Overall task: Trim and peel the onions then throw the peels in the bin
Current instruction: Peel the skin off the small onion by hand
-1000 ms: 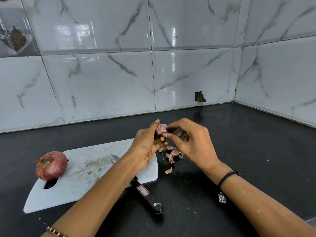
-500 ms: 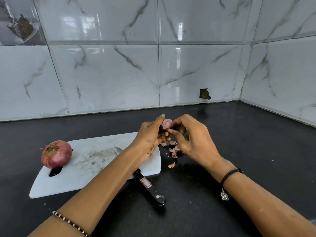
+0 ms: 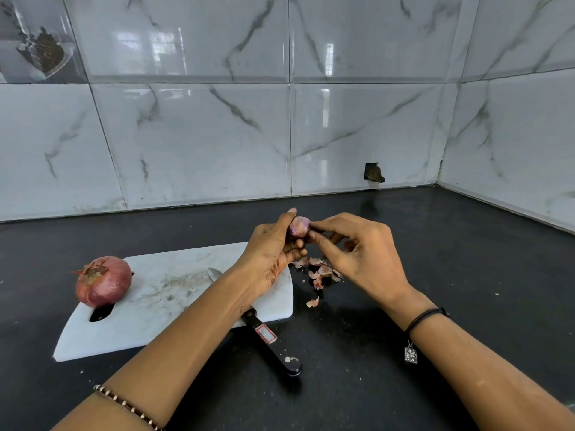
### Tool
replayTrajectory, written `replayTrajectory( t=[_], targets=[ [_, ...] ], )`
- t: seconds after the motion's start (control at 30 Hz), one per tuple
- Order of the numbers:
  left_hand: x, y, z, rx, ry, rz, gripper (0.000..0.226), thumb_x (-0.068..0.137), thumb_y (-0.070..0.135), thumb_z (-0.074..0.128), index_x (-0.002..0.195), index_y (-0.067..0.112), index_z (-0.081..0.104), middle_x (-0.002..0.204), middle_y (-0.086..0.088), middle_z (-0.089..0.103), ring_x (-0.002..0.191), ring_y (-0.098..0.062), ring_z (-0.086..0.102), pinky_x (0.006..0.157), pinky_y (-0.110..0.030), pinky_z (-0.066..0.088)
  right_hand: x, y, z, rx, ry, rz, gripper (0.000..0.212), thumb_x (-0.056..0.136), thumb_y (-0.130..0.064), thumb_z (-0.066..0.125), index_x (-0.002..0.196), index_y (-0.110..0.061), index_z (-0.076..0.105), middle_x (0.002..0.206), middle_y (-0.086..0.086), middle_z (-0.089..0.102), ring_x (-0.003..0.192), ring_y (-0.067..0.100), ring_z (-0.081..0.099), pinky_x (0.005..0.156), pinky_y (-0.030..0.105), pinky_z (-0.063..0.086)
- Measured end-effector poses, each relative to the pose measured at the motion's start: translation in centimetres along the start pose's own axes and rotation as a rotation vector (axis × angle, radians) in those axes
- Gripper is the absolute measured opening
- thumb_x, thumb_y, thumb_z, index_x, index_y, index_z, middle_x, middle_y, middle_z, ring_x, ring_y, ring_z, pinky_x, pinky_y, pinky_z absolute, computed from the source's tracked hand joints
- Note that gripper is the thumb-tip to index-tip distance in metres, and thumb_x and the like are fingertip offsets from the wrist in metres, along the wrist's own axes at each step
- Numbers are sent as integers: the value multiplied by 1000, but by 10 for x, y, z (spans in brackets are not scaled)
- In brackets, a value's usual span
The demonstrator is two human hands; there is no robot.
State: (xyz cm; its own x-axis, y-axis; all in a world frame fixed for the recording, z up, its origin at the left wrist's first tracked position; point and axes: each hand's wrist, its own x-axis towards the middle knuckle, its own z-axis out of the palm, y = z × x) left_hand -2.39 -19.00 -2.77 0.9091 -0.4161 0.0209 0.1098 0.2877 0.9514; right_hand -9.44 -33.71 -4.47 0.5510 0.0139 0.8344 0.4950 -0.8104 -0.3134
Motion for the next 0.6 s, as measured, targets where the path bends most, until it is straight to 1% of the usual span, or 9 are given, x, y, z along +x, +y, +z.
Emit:
replayTrajectory(
  t=[0.07, 0.13, 0.17, 0.23, 0.3, 0.37, 0.47, 0.53, 0.6],
  targets=[
    [1, 0, 0, 20, -1, 1, 35, 103, 29, 57, 91, 0, 73, 59, -6, 61, 50, -8, 61, 58, -24, 56, -1, 0, 0, -14, -7, -2, 16, 89, -14, 78, 104, -12, 80, 91, -6, 74, 83, 4, 67, 72, 5, 47],
    [1, -1, 0, 50, 0, -3, 36, 103, 29, 58, 88, 0, 72, 57, -6, 62, 50, -9, 59, 57, -25, 57, -1, 1, 0, -18, -28, 13, 12, 89, -15, 77, 101, -13, 79, 87, -7, 72, 78, 6, 66, 68, 7, 46],
    [1, -2, 0, 69, -2, -7, 37, 103, 30, 58, 86, 1, 73, 59, -7, 64, 52, -11, 60, 59, -26, 60, -2, 2, 0, -29, -46, 21, 11, 89, -17, 77, 100, -14, 77, 86, -8, 69, 75, 8, 64, 67, 11, 48],
    [2, -3, -1, 106, -18, -24, 37, 103, 31, 59, 85, 3, 75, 68, -11, 67, 59, -14, 63, 64, -28, 62, -3, 2, 2, -105, -81, 43, 12, 90, -26, 74, 98, -18, 72, 86, -12, 64, 71, 8, 61, 64, 25, 53],
    [1, -4, -2, 123, -34, -50, 36, 102, 32, 59, 85, 4, 75, 74, -12, 70, 65, -15, 66, 66, -27, 63, -5, 1, 3, -247, -102, 54, 18, 89, -39, 67, 96, -23, 65, 86, -14, 59, 68, 7, 56, 57, 33, 51],
    [0, -4, -2, 106, -28, -72, 35, 102, 31, 59, 84, 5, 75, 71, -8, 71, 63, -13, 66, 63, -25, 61, -5, -2, 4, -367, -133, 35, 29, 89, -51, 56, 95, -23, 60, 87, -13, 57, 64, 9, 55, 51, 33, 48],
    [0, -3, 1, 53, 29, -88, 35, 103, 28, 59, 80, 4, 73, 64, -7, 69, 56, -11, 64, 58, -24, 60, -5, -4, 7, -448, -206, 33, 39, 88, -56, 40, 96, -22, 56, 89, -9, 56, 60, 16, 56, 49, 38, 48],
    [1, -2, 1, 32, 71, -94, 34, 103, 27, 58, 83, 3, 72, 61, -6, 69, 52, -10, 64, 56, -22, 59, -5, -5, 7, -433, -241, 43, 43, 87, -57, 36, 98, -21, 56, 90, -9, 55, 61, 16, 55, 52, 38, 48],
    [2, -1, 1, 48, 85, -99, 34, 104, 31, 57, 91, 4, 73, 65, -7, 73, 53, -11, 67, 59, -23, 60, -5, -7, 6, -380, -258, 57, 44, 86, -59, 35, 98, -22, 56, 90, -13, 52, 63, 12, 52, 54, 35, 46]
  ],
)
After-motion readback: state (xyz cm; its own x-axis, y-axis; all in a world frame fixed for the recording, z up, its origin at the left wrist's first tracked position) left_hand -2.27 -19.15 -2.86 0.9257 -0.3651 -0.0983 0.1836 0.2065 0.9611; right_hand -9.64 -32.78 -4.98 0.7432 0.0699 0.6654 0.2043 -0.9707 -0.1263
